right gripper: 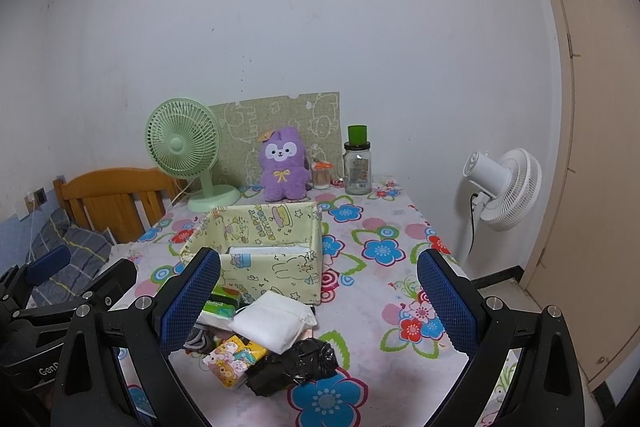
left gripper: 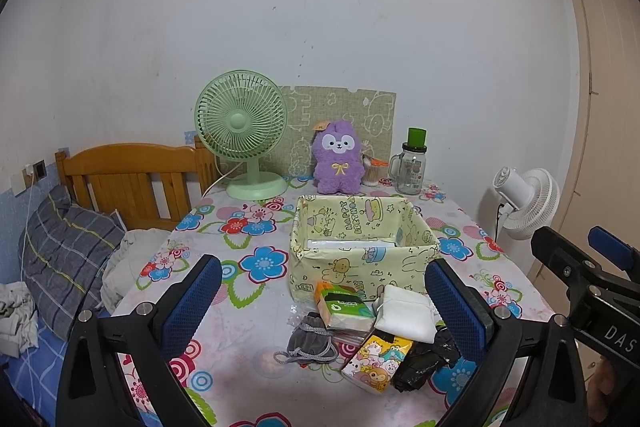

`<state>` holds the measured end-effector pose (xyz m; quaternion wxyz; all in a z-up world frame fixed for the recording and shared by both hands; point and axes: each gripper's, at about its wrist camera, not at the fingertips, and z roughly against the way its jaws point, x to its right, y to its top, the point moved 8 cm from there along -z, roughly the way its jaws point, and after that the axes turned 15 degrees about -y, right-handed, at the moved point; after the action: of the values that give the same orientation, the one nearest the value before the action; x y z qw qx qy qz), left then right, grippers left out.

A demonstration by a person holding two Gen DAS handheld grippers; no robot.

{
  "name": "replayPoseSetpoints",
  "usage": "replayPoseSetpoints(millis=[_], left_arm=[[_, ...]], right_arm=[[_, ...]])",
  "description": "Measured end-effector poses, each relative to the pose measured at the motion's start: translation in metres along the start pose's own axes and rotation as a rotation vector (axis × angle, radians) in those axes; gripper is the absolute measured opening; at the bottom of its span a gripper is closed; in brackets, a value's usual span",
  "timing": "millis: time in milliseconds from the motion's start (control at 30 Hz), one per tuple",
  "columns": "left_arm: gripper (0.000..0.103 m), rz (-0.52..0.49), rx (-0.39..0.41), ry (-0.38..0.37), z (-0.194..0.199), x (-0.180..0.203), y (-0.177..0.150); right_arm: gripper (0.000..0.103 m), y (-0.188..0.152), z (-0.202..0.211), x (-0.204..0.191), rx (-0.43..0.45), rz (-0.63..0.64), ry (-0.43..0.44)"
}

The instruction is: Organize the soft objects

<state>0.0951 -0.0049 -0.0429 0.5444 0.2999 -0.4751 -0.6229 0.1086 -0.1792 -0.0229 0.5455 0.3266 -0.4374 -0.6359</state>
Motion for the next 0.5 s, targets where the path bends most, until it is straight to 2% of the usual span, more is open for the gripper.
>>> replayPoseSetpoints(millis=[500], left_arm=[[0.101,-0.003,-0.002,-0.003,-0.0026,-0.0021,0.0019]], right_arm=[[0.100,0.0057,-0.0045,0.0002,-0.001,0.003,-0.006]])
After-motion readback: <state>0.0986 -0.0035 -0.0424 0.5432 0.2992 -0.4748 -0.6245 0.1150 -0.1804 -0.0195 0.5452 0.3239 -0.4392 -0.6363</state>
